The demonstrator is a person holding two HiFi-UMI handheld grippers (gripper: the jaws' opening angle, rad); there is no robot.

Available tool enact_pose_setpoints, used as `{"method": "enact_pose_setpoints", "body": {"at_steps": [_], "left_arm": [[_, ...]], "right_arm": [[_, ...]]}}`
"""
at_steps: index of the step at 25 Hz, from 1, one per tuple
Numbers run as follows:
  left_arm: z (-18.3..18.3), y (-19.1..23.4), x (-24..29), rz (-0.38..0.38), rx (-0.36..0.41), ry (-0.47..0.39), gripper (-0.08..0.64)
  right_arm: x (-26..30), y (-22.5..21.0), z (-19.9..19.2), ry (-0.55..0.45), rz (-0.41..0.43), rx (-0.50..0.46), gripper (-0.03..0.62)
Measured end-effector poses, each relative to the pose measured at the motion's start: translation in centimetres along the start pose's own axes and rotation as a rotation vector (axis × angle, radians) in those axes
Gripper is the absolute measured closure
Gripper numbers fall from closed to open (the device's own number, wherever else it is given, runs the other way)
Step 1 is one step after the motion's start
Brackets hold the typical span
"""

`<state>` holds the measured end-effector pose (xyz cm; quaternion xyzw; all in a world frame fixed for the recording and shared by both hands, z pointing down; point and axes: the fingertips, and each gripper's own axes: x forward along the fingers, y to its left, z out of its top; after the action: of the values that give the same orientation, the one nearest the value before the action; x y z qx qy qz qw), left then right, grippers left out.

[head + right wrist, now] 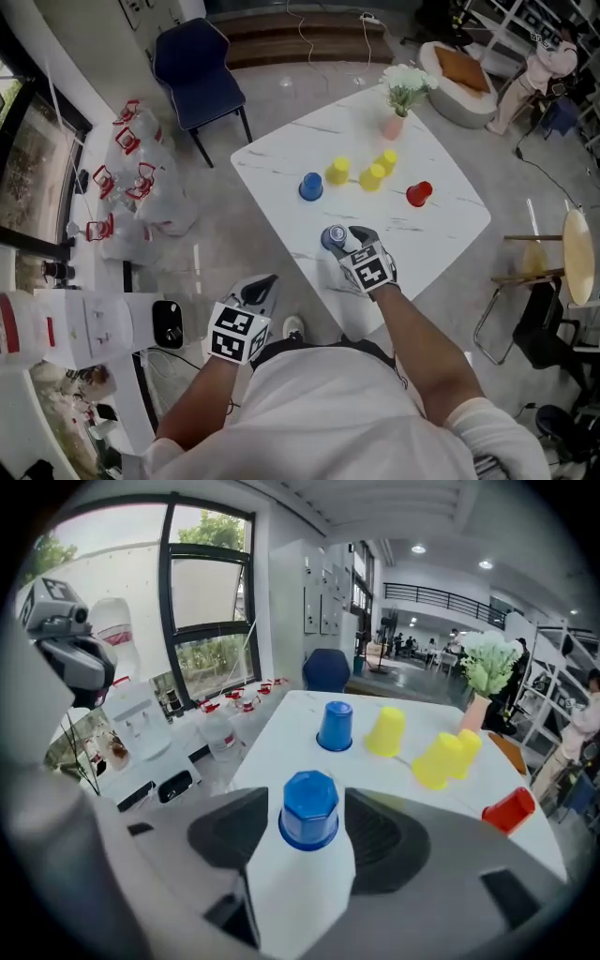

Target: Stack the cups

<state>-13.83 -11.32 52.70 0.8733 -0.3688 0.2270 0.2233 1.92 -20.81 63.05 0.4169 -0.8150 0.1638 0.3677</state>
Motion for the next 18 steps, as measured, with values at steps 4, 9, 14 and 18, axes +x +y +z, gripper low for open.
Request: {"method": "enact_pose_setpoints", "body": {"at_steps": [4,9,14,18], "left_arm": [[-0.7,0.1,-0.1,0.05,-0.048,0.007,0.551],[-0.9,-0.1,0.2,0.081,-0.068,0.022,0.551],[-0.6,-0.6,0.7,0.094,-0.075,0.025,0.551],[-0.6,-1.3,1.1,0.095,-0.077,0.028,0.551]], "right_arm": [[1.4,0.3,0.3,0.006,0.038,-0.075,0.334],[1.6,-0.1,0.5,0.009,0.051,-0.11,0.376],[0.9,1.4,1.3,-0.038,0.102,-0.138,0.377],[0.7,3.2,1.0,-0.021,0.131,-0.19,0.377]]}}
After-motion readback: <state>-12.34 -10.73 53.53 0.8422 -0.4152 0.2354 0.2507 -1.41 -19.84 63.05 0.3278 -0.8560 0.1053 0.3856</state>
